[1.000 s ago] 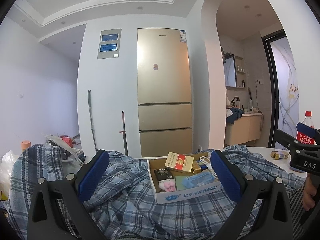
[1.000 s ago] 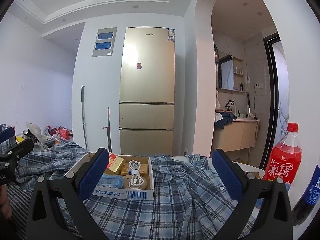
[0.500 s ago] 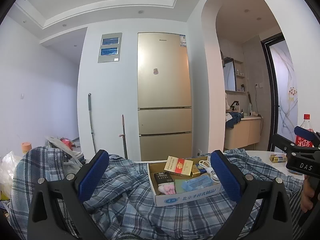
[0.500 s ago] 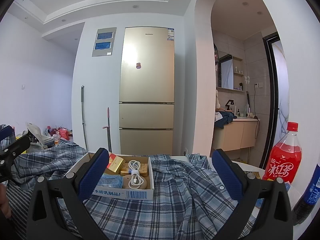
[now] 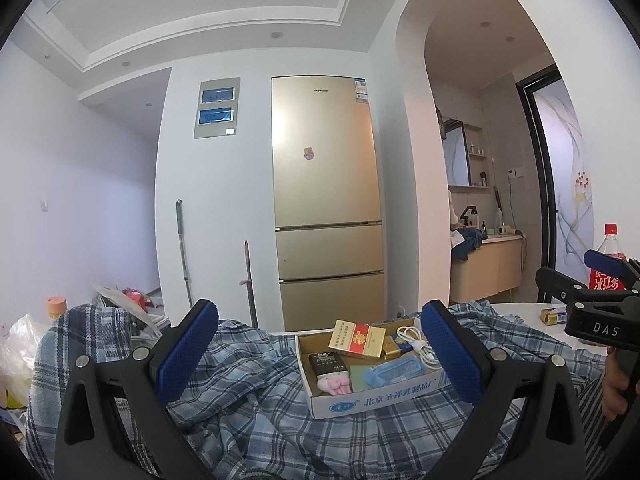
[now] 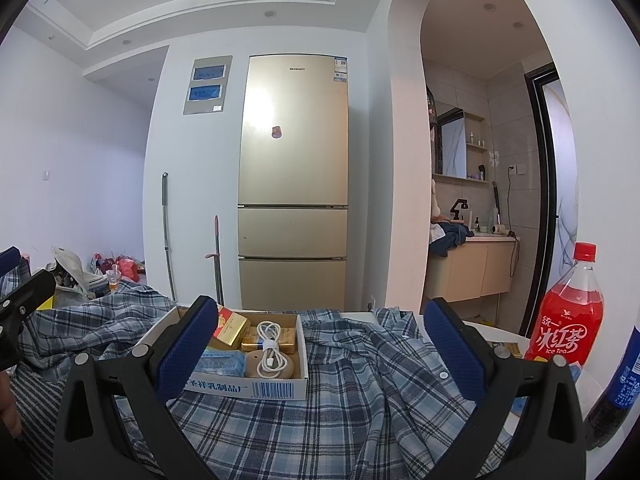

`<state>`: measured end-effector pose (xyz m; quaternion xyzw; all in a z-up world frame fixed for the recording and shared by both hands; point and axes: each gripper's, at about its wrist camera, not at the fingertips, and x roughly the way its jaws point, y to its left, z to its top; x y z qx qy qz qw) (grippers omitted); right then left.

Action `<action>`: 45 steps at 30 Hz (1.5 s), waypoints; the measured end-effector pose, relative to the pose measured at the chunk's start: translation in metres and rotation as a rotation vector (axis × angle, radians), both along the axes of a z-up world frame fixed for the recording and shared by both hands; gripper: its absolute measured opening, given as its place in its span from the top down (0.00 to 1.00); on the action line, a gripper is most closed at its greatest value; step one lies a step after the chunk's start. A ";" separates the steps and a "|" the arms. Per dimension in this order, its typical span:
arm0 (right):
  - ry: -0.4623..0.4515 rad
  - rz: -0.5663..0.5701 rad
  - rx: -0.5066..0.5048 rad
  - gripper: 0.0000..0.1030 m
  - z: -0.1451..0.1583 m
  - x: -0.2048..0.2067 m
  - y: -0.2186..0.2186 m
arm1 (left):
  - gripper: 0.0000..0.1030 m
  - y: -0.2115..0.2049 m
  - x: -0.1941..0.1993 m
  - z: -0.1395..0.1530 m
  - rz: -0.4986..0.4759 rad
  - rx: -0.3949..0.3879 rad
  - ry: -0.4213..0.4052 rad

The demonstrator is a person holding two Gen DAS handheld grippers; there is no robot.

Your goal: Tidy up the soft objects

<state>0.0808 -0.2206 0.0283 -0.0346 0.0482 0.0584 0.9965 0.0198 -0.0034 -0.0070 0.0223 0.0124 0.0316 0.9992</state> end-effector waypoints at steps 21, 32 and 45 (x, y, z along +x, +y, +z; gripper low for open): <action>0.010 0.007 0.000 0.00 0.002 0.001 0.000 | 0.00 -0.001 -0.008 0.006 0.005 0.011 -0.018; 0.012 0.008 0.003 0.00 0.001 0.002 0.000 | 0.00 -0.001 -0.010 0.006 0.007 0.015 -0.031; 0.011 0.008 0.001 0.00 0.001 0.003 0.001 | 0.00 -0.002 -0.010 0.005 0.004 0.013 -0.028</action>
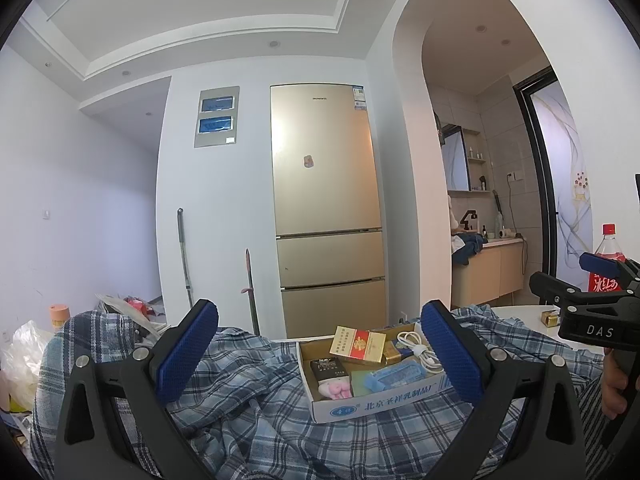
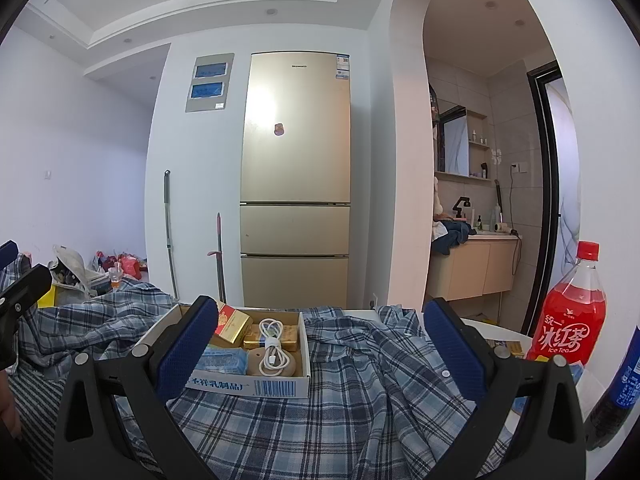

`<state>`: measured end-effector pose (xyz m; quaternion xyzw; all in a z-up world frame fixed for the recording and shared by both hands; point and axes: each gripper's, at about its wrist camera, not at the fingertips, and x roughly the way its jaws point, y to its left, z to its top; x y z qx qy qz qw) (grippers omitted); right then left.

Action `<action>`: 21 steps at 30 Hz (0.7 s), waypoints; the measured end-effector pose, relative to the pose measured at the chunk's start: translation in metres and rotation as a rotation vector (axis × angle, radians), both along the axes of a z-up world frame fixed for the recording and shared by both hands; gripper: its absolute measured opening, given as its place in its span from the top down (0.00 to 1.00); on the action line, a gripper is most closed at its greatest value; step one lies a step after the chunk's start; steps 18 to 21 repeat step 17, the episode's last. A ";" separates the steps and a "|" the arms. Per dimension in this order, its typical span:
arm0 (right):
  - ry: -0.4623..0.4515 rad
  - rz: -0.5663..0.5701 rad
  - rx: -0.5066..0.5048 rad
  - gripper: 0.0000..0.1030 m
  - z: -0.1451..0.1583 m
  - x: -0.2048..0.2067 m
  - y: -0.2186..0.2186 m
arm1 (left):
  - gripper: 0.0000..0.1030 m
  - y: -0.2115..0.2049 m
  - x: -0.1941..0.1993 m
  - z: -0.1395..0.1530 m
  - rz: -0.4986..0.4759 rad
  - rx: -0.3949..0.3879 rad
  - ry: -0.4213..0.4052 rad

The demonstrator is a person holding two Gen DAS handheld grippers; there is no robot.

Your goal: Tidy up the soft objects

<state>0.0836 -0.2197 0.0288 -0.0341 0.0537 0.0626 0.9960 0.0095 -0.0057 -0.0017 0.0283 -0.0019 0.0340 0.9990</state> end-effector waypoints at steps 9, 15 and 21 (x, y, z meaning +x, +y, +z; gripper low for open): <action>-0.008 0.002 -0.004 0.00 -0.001 -0.001 0.001 | 0.00 0.000 0.001 -0.002 -0.003 -0.004 0.008; -0.011 0.002 -0.006 0.00 -0.002 -0.001 0.001 | 0.00 0.000 0.002 -0.002 -0.004 -0.003 0.009; -0.011 0.002 -0.007 0.00 -0.002 -0.001 0.001 | 0.00 0.000 0.002 -0.002 -0.003 -0.004 0.008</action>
